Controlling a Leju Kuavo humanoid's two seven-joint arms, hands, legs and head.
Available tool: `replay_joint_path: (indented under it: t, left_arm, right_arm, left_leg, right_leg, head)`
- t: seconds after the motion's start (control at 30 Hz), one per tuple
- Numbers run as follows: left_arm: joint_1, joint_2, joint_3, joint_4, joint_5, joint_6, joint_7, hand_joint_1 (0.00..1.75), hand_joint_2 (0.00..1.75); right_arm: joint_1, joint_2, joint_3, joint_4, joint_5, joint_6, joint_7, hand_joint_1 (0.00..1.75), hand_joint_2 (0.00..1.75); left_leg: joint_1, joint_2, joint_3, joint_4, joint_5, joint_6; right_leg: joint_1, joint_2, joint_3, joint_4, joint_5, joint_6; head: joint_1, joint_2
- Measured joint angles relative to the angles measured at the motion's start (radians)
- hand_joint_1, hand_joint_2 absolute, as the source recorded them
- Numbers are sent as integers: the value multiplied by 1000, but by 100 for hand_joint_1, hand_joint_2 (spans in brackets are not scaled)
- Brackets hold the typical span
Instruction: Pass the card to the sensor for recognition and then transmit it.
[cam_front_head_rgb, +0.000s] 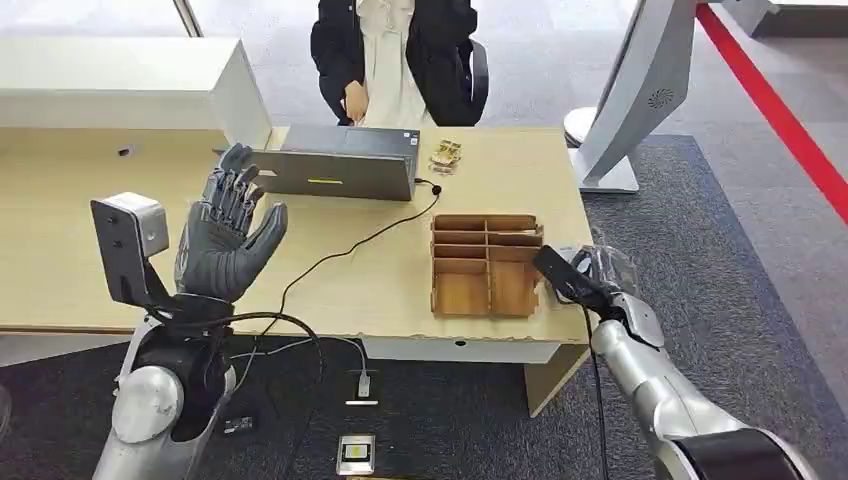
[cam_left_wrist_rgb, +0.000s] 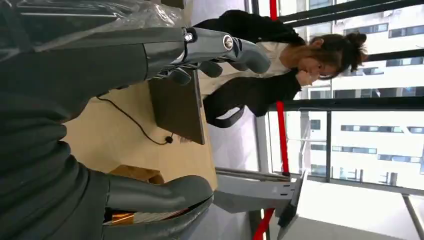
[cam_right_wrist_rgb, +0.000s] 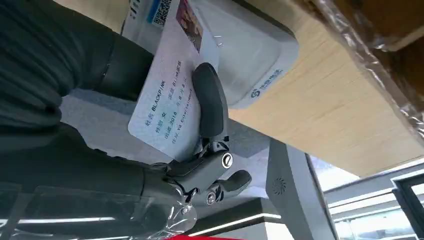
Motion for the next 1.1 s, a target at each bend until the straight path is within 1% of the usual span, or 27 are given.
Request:
replay_joint_path:
  t: [0.2,0.5,0.77,0.9,1.0,1.1]
  left_arm:
    - [0,0,0,0,0,-14,-5,0,175]
    - [1,0,-1,2,0,-5,-34,0,175]
    - [0,-3,-2,10,3,-13,-62,0,175]
    - [-5,-8,-2,23,11,-16,-86,0,175]
    - [-19,-17,-2,41,19,-25,-108,0,175]
    - [-40,-30,-3,62,25,-29,-130,0,175]
  right_arm:
    - [-39,8,0,-22,10,6,-7,175,175]
    - [-163,23,2,-47,34,15,-20,175,175]
    - [-275,30,5,-60,60,23,-50,175,175]
    - [-338,59,20,-64,108,38,-73,175,175]
    - [-393,101,41,-63,155,68,-90,175,175]
    - [-460,149,62,-56,194,115,-91,175,175]
  left_leg:
    - [0,1,0,0,0,0]
    - [0,0,0,0,0,0]
    - [0,0,0,0,0,0]
    - [0,1,0,0,0,0]
    - [0,1,0,0,0,0]
    - [0,1,-1,0,1,0]
  right_leg:
    - [0,0,0,0,0,0]
    - [0,0,0,0,0,0]
    - [0,0,-1,0,0,0]
    - [0,0,-1,1,0,0]
    - [0,1,-2,1,0,-1]
    - [0,1,-2,2,0,-1]
  head:
    - [0,0]
    - [0,0]
    - [0,0]
    - [0,0]
    - [0,0]
    - [0,0]
